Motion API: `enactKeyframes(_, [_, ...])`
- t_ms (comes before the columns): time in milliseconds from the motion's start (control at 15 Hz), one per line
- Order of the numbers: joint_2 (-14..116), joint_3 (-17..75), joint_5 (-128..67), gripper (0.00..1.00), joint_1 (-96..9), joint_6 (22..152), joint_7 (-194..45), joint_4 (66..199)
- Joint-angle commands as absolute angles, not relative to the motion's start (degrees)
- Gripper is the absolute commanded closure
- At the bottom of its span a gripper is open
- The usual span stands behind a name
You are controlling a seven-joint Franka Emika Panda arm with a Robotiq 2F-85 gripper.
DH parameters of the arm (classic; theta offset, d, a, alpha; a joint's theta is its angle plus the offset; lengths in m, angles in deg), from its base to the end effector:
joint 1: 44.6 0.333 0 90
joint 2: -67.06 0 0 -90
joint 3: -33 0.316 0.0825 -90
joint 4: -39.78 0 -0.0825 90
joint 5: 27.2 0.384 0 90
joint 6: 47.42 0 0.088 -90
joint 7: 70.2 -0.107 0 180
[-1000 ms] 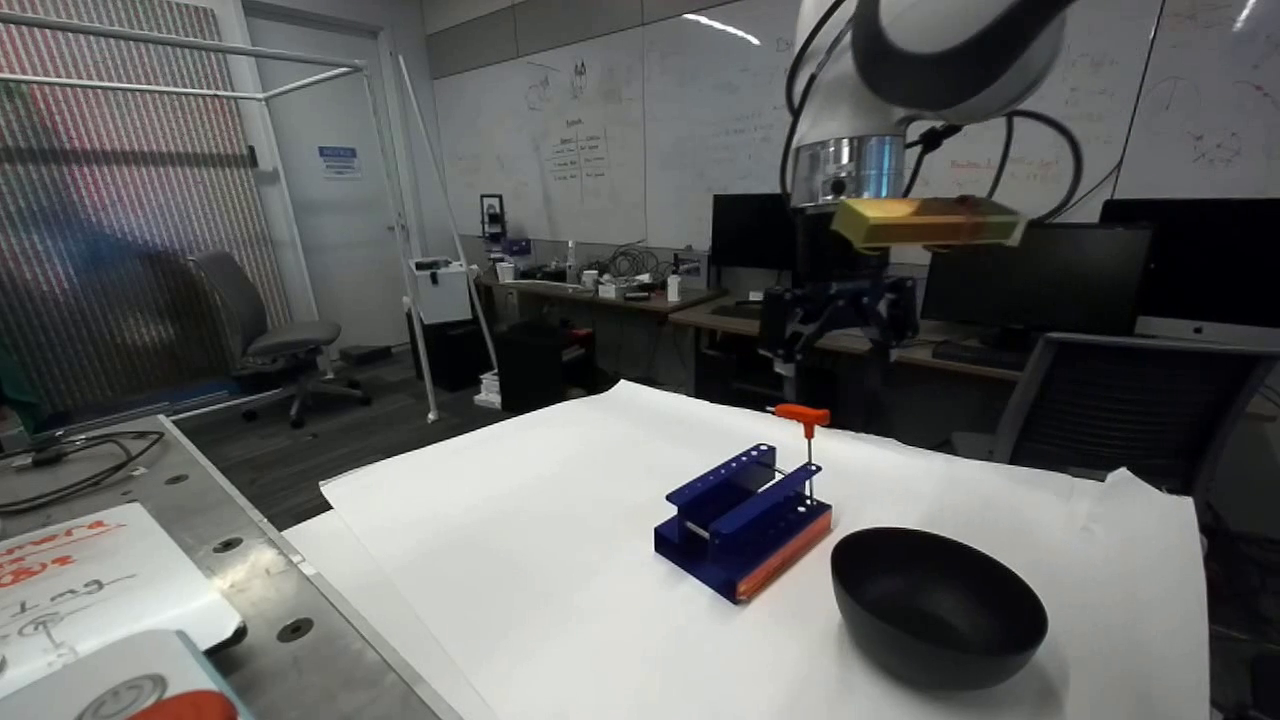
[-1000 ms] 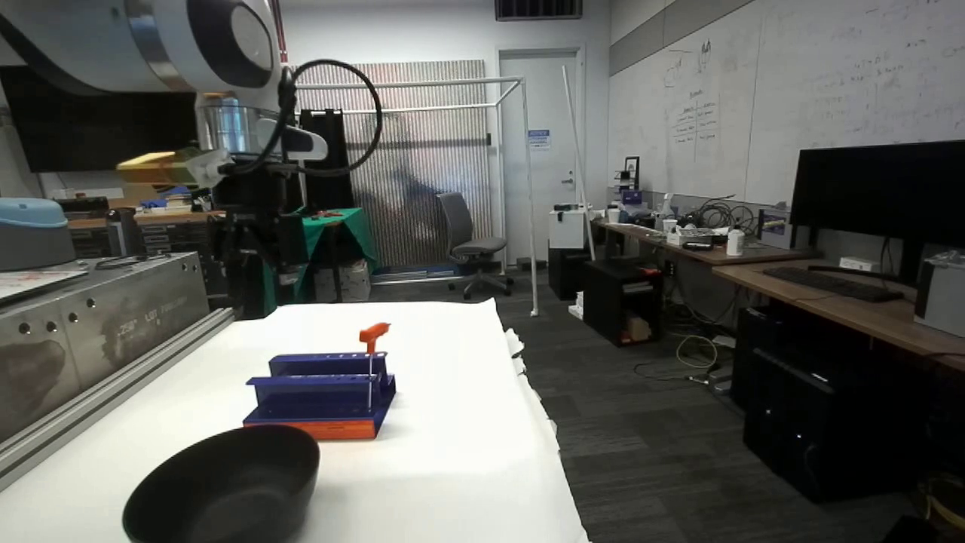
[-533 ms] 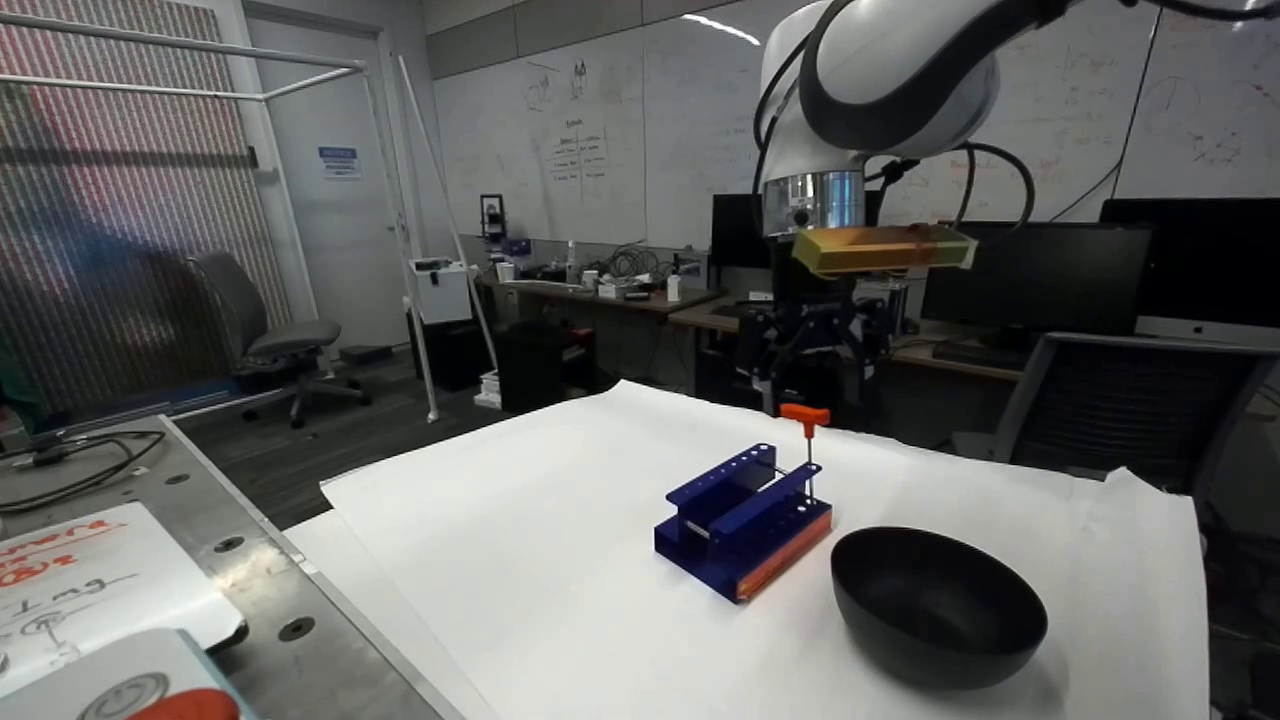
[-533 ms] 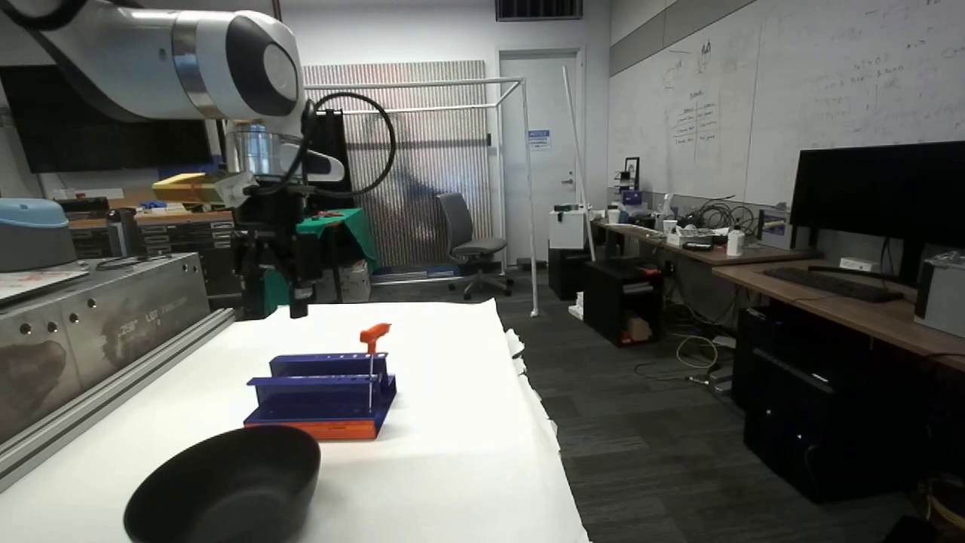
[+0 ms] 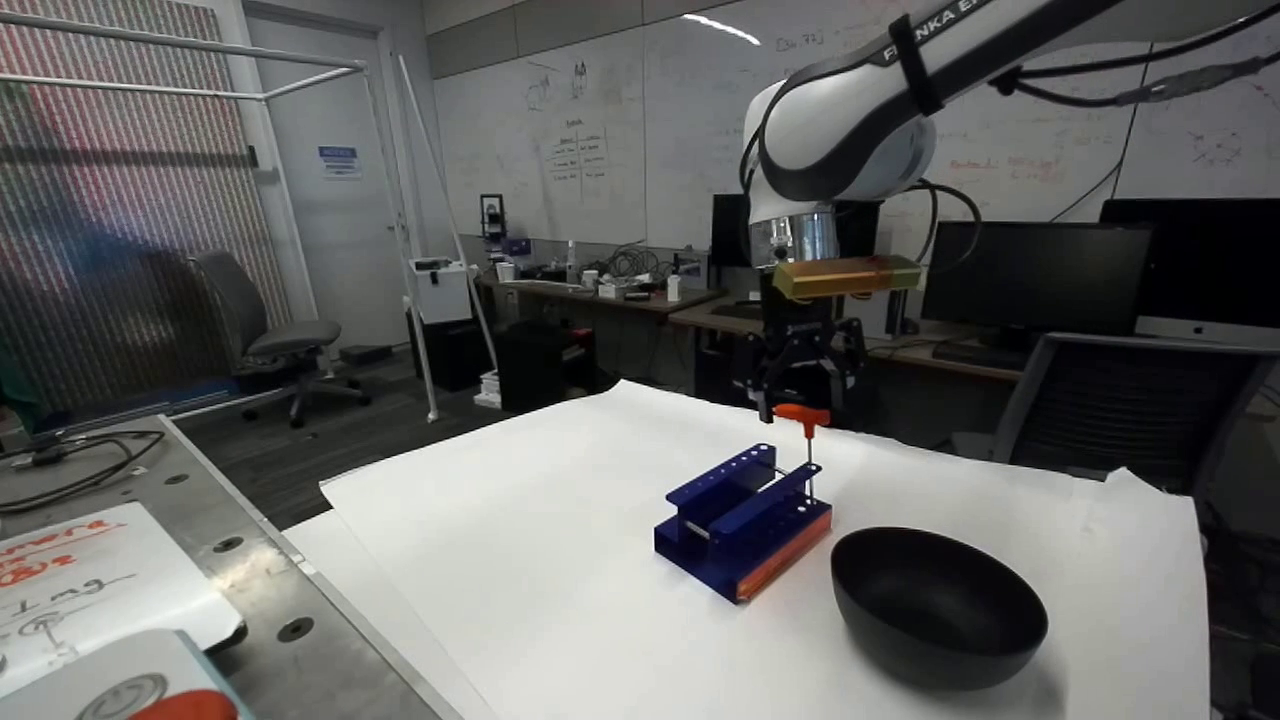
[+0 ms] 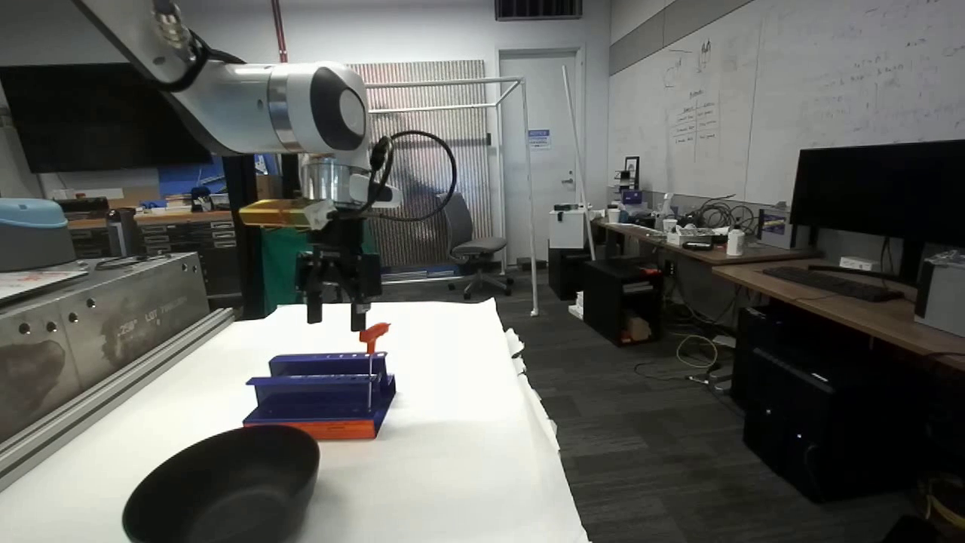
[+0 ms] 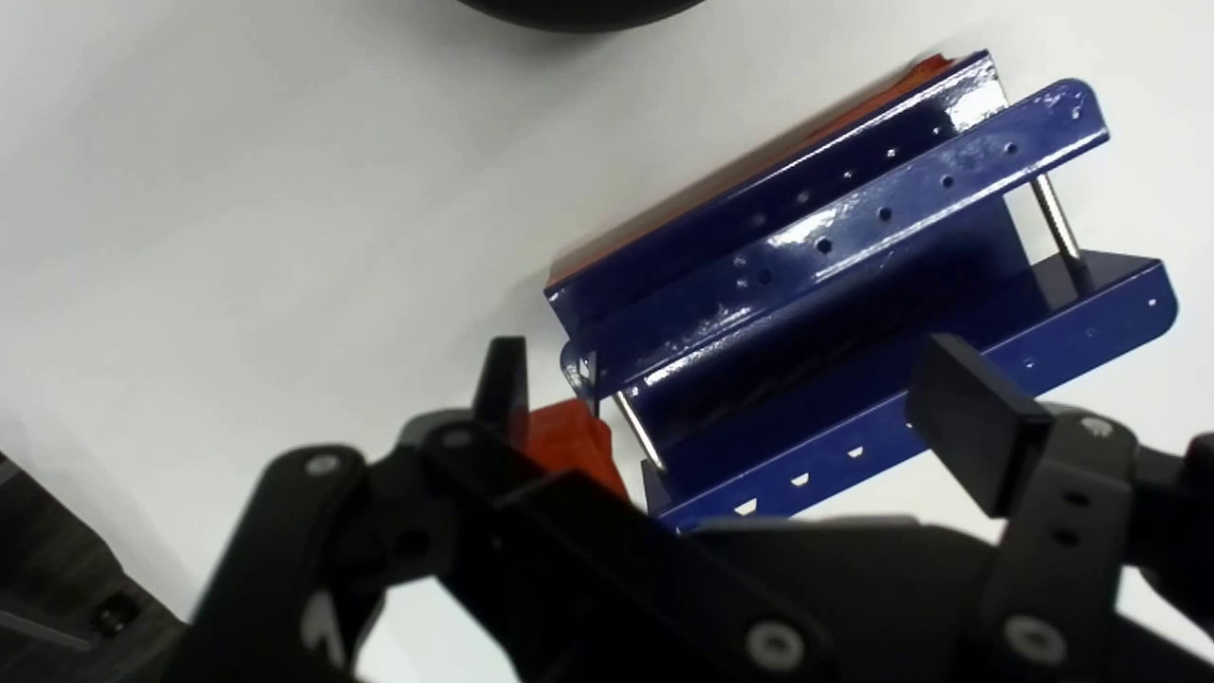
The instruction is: Put the metal object with the orange handle in the black bowl
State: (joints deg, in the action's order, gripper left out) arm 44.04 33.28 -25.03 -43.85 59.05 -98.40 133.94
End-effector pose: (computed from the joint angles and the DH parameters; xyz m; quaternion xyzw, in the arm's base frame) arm 0.6452 0.0142 0.3681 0.9659 -0.2408 -0.0950 0.0056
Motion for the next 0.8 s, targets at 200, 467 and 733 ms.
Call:
enactKeyframes(200, [38.0,31.3,-23.6,0.22,-44.3,51.3,-93.6,124.1])
enactKeyframes(467, [36.9,30.8,-23.7,0.51,-44.5,49.6,-92.6,122.4])
enactKeyframes(733, [35.3,30.6,-23.5,0.82,-44.7,48.9,-92.3,121.2])
